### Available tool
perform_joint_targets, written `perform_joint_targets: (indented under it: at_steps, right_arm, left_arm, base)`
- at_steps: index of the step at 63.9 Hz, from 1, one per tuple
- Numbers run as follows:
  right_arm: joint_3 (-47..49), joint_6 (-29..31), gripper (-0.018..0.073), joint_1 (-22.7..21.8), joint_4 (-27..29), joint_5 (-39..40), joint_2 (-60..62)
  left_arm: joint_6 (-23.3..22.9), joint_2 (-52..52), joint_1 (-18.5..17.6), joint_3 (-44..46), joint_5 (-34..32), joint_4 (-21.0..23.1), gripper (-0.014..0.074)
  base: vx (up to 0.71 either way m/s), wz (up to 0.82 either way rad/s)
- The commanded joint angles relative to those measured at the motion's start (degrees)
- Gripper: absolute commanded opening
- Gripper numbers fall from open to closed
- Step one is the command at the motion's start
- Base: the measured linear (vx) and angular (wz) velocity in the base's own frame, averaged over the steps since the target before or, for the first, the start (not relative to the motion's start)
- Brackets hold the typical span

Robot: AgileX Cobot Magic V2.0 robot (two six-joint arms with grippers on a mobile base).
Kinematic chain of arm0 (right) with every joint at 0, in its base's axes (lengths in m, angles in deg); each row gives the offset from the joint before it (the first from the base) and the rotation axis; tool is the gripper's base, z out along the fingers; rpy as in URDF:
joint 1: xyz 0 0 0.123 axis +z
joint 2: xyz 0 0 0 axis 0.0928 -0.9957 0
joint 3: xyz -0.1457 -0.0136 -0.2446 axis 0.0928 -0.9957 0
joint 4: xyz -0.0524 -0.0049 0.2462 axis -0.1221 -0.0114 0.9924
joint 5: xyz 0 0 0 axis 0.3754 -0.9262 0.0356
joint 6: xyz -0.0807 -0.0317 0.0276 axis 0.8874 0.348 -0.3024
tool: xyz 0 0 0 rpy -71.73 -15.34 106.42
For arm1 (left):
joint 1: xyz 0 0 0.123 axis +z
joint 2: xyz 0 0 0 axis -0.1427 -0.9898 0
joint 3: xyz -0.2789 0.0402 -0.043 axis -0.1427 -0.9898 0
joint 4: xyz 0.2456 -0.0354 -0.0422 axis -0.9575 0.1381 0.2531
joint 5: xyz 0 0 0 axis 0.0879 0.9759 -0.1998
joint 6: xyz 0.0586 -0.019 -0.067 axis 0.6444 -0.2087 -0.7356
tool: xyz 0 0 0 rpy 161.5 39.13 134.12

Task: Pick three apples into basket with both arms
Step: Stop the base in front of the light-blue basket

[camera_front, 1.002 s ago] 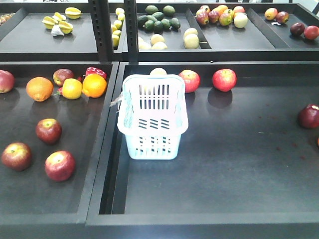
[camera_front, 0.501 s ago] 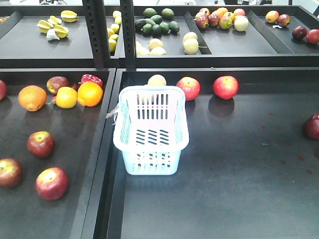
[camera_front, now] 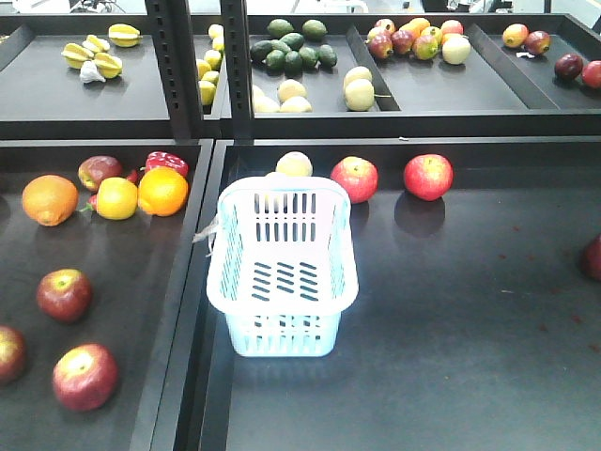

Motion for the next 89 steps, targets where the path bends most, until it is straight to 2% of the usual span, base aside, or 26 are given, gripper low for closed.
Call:
perform_joint_targets:
  at_steps: [1,80,85,89]
  right_arm:
    - [-0.9,0.0,-0.0004,-0.4,-0.4,3.8,0.6]
    - [-0.9,0.0,-0.0004,-0.4,-0.4,3.8,0.6]
    - [-0.9,0.0,-0.0004,-0.4,-0.4,3.8,0.6]
    - [-0.9,0.0,-0.0004,-0.4,-0.4,3.8,0.6]
  left_arm:
    - [0.0,0.8,-0.3,-1.1,-4.4,0.2,-0.0006]
    - [-0.1,0.8,-0.3,-1.2,-4.5,0.2,-0.0006]
    - [-2.8,0.8,-0.3,-1.2,-4.4,1.9,-0.0006]
    - [-8.3,0.8,-0.3,-1.2,-4.3,7.2,-0.0006]
  base:
    - [0.09,-0.01]
    - [0.02,-0.01]
    - [0.0,0.0]
    - [0.0,0.0]
